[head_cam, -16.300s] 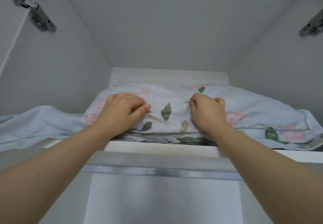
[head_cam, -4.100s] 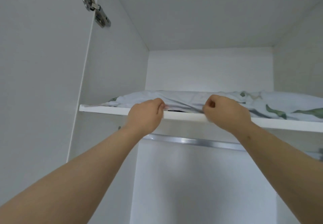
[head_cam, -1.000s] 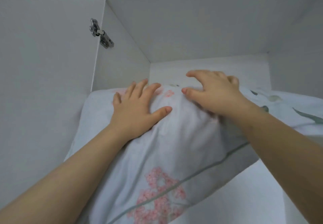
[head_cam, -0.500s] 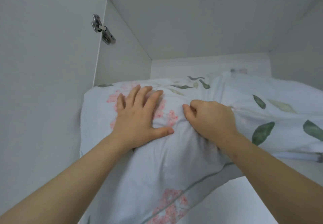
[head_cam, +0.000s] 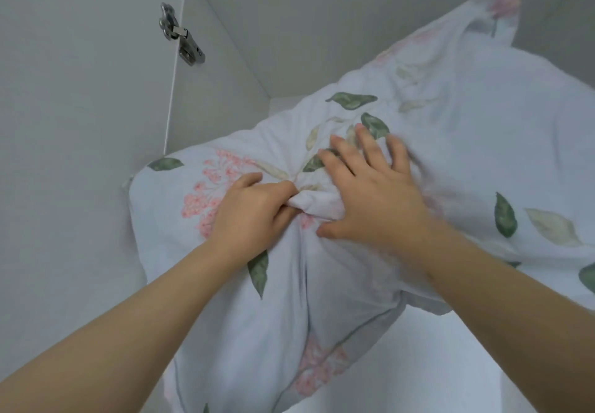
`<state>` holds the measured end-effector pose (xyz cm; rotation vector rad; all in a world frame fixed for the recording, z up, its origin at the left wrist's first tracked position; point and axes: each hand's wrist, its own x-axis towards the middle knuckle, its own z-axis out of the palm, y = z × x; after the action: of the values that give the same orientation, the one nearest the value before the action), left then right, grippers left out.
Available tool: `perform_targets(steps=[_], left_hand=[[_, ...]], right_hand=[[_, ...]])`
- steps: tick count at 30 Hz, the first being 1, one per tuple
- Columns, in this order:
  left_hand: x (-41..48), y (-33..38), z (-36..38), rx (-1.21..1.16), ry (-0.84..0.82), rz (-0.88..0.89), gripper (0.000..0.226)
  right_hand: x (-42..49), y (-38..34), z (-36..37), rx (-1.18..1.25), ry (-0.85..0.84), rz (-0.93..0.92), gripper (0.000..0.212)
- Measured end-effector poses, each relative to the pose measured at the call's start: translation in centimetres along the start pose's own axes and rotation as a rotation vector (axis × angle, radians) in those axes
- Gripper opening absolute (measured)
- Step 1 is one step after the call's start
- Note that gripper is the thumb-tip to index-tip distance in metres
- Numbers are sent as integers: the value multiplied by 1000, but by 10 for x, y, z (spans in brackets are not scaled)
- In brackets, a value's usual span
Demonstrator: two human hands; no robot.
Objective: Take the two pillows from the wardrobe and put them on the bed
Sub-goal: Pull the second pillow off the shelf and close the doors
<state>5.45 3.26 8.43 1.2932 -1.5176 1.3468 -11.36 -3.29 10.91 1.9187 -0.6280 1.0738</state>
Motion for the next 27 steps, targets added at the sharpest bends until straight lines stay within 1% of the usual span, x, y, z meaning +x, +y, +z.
perform_targets(steps=[1, 2, 4, 5, 6, 8, 10, 12, 15, 17, 20, 22, 24, 27], left_hand=[[-4, -1, -2, -16, 23, -4, 26], [-9, -1, -5, -28, 46, -9, 26], [-17, 0, -7, -71, 79, -13, 26], [-20, 1, -8, -97, 80, -21, 27], [-23, 2, -9, -114, 74, -38, 29], [-28, 3, -10, -128, 65, -75, 34], [-38, 6, -11, -126, 61, -59, 35], [-54, 12, -10, -119, 49, -34, 35], [-82, 27, -1, -101, -49, -35, 37], [-101, 41, 5, -69, -112, -23, 36], [-123, 64, 11, -53, -86, -9, 30], [-138, 83, 16, -74, -96, -6, 30], [-155, 104, 24, -88, -184, -8, 31], [-192, 135, 32, -119, -396, -5, 33]], right_hand=[[3, 1, 3, 16, -57, 0, 96], [4, 1, 6, 32, -79, -26, 88], [-2, -8, 11, 19, 25, -84, 55], [-5, -12, 13, 39, 91, -73, 46], [-7, -15, 16, 78, 146, -49, 44], [-15, -22, 21, 136, 188, -24, 41], [-28, -30, 18, 183, 189, 20, 36], [-49, -41, 19, 206, 188, 39, 39], [-91, -63, 31, 250, 206, 75, 39], [-120, -75, 38, 287, 205, 152, 38], [-158, -86, 40, 380, 131, 259, 37], [-184, -87, 35, 489, -27, 363, 40], [-211, -86, 30, 613, -242, 483, 37], [-262, -91, 24, 669, -412, 589, 40]])
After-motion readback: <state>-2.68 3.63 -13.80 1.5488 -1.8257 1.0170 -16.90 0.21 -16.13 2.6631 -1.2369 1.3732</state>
